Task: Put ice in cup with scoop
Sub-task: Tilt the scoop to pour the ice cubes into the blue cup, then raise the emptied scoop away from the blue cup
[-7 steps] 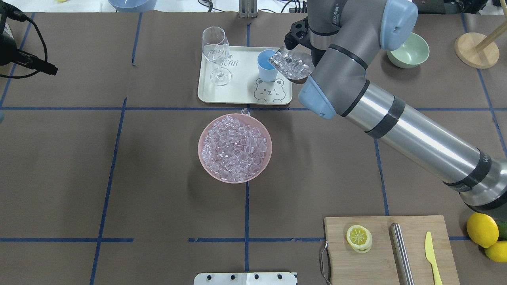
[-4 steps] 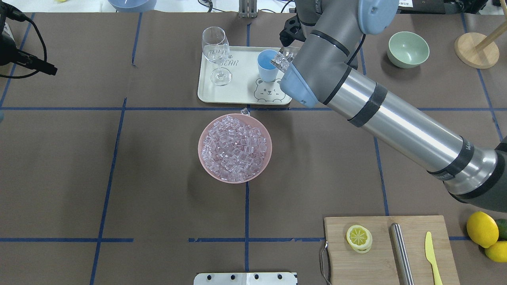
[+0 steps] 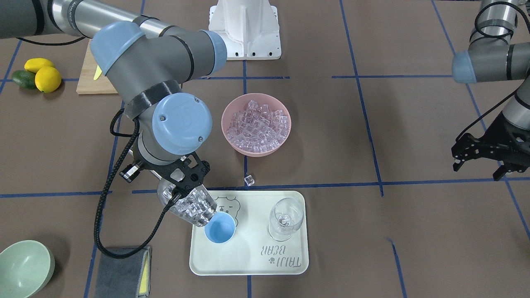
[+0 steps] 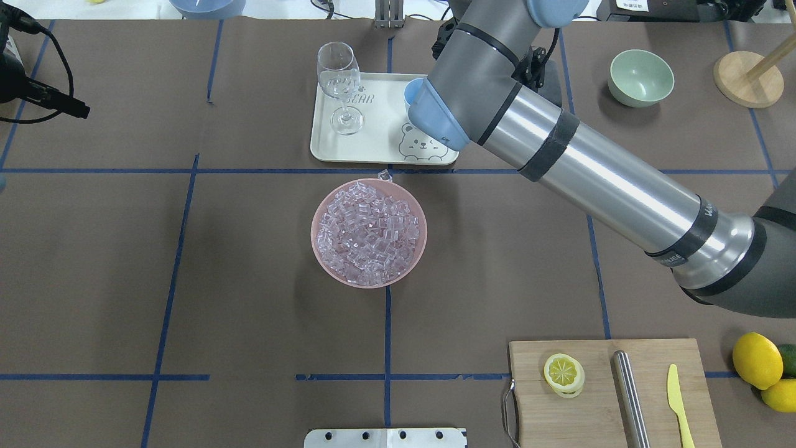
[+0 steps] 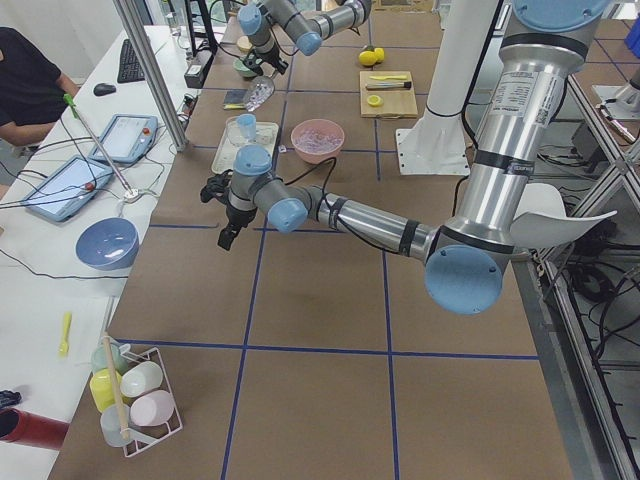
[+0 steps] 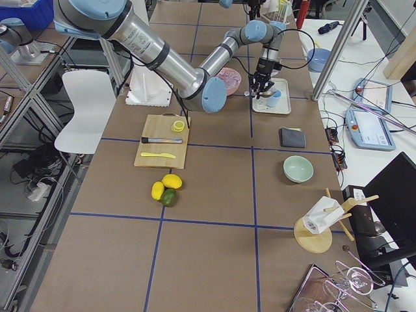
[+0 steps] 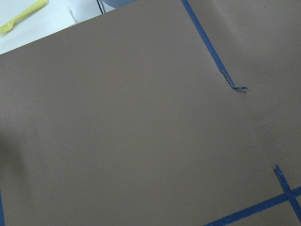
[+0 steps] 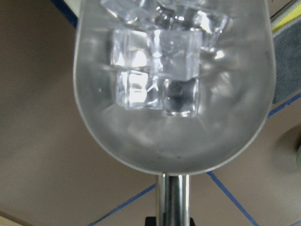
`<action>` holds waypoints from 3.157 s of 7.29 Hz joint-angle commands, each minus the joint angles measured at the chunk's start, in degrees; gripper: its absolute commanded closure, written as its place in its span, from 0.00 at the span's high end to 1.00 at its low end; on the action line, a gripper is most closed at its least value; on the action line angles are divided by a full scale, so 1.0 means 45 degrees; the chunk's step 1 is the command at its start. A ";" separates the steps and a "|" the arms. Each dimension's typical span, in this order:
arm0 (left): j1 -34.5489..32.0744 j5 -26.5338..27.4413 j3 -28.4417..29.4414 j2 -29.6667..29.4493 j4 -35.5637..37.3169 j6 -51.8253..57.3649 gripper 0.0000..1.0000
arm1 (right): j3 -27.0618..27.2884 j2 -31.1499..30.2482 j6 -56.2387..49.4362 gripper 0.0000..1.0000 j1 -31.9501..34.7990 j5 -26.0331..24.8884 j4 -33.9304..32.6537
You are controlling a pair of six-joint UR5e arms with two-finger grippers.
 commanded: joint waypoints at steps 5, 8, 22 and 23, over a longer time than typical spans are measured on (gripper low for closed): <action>0.0000 -0.0020 0.0000 0.0014 0.0000 0.0000 1.00 | -0.0335 0.0465 -0.1018 0.00 0.0000 -0.1240 -0.0705; 0.0000 -0.0020 0.0000 0.0034 0.0000 0.0000 1.00 | -0.0414 0.0758 -0.1798 0.00 0.0000 -0.1982 -0.1484; -0.0644 -0.0723 -0.0449 0.0092 0.0000 -0.0019 1.00 | 0.6857 -0.5764 0.0736 0.00 0.3240 0.1369 -0.1096; -0.0664 -0.0723 -0.0449 0.0093 -0.0019 -0.0019 1.00 | 0.6291 -0.5804 0.0874 0.00 0.3203 0.1336 -0.1115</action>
